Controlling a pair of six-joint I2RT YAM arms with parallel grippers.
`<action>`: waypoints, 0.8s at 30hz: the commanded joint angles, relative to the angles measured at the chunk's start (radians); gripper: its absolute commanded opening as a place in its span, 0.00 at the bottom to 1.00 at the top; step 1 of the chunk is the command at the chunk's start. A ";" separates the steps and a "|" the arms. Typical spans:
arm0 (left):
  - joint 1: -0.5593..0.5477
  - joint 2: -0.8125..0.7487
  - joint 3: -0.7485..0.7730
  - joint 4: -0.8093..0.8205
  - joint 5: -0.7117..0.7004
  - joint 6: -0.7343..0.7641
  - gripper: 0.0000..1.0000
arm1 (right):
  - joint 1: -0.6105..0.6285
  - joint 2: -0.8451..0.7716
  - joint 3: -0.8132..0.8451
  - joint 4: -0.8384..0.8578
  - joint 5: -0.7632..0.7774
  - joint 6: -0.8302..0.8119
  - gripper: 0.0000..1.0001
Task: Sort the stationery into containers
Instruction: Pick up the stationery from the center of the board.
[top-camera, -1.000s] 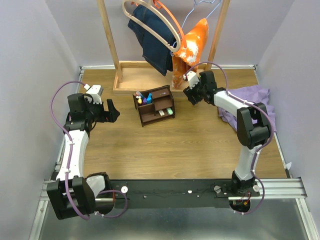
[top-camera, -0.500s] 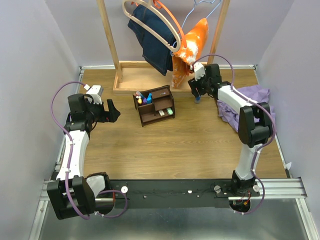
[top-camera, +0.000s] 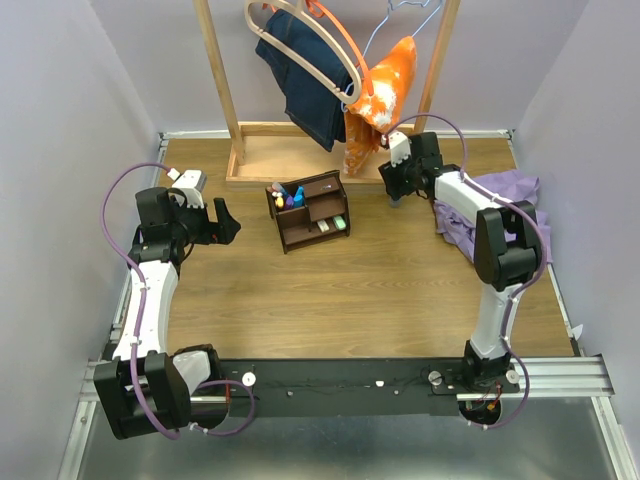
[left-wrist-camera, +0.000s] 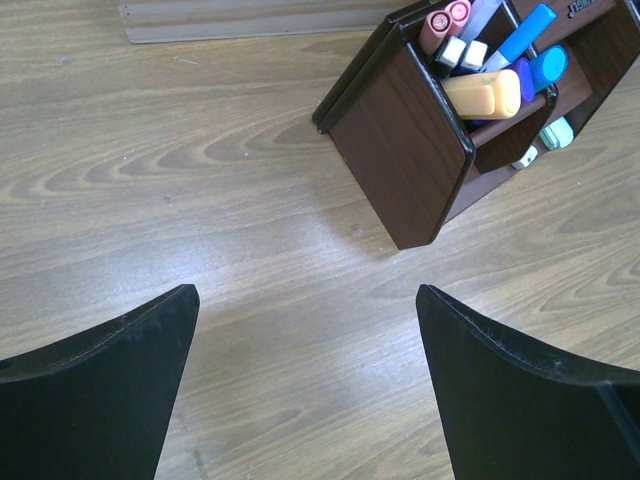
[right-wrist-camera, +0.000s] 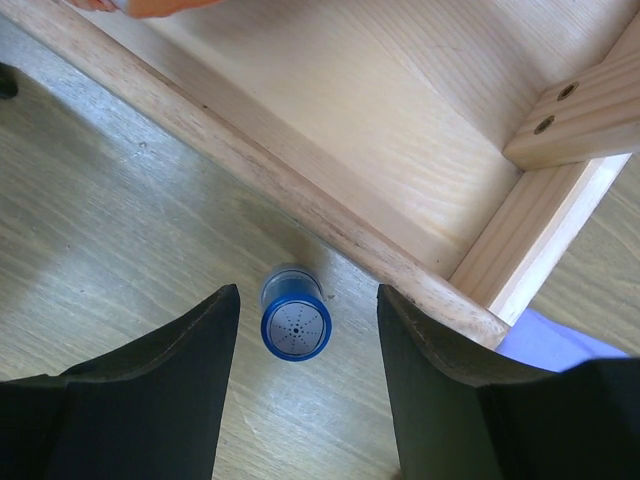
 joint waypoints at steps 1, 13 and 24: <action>0.005 0.003 -0.006 0.017 0.014 -0.005 0.99 | -0.007 0.028 0.013 -0.034 -0.017 0.004 0.65; 0.005 0.014 -0.005 0.024 0.007 -0.002 0.99 | -0.007 0.040 0.009 -0.047 -0.031 0.005 0.60; 0.005 0.023 -0.005 0.034 0.005 -0.003 0.99 | -0.007 0.039 -0.003 -0.053 -0.042 0.002 0.51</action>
